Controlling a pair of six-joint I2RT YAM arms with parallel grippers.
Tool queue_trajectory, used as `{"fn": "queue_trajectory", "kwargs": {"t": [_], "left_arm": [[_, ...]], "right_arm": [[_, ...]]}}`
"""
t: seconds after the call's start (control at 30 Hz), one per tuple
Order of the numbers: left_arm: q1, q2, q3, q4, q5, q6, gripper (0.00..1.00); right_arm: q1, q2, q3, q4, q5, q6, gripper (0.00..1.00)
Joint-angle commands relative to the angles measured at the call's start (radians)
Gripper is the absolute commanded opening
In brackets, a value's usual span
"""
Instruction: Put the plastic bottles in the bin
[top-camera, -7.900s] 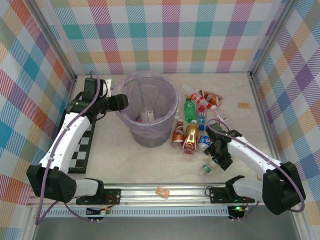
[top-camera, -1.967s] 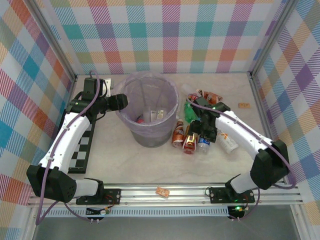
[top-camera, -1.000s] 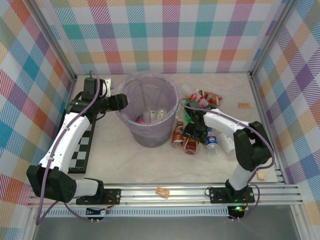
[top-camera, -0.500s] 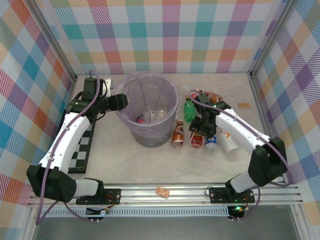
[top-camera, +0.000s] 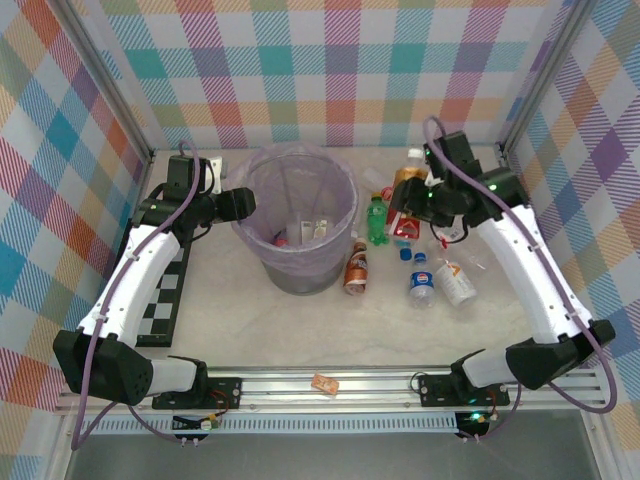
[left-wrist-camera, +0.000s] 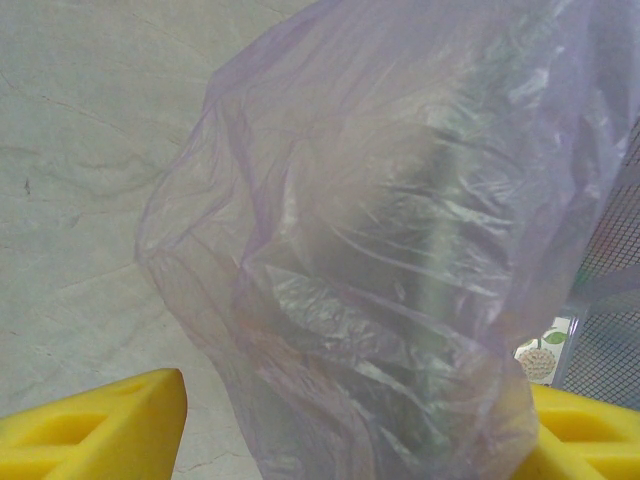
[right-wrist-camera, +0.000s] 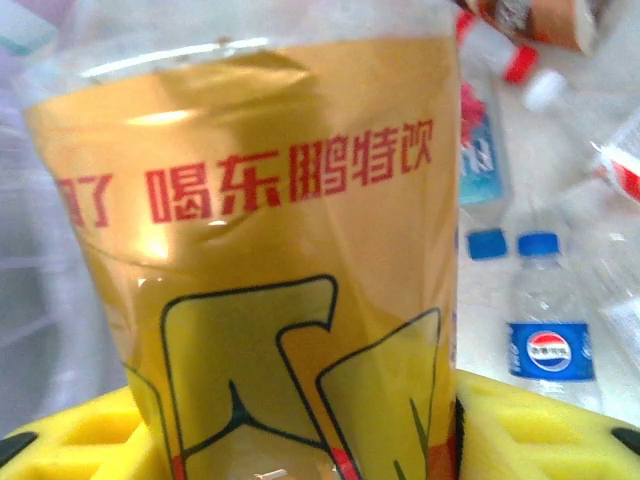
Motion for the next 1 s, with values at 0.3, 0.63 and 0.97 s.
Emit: {"fn": "queue_trajectory", "kwargs": {"t": [0.3,0.63,0.97], "left_arm": [[0.013,-0.008,-0.005,-0.019,-0.020,0.010,0.70],[0.015,-0.014,-0.004,-0.021,-0.016,0.014,0.70],[0.015,-0.012,-0.008,-0.010,0.003,0.005,0.70]], "right_arm": [[0.220,0.274,0.426,0.018,-0.203,0.001,0.53],[0.351,0.588,0.624,0.010,-0.120,0.043,0.54],[0.385,0.745,0.631,0.009,-0.088,0.069,0.55]]}}
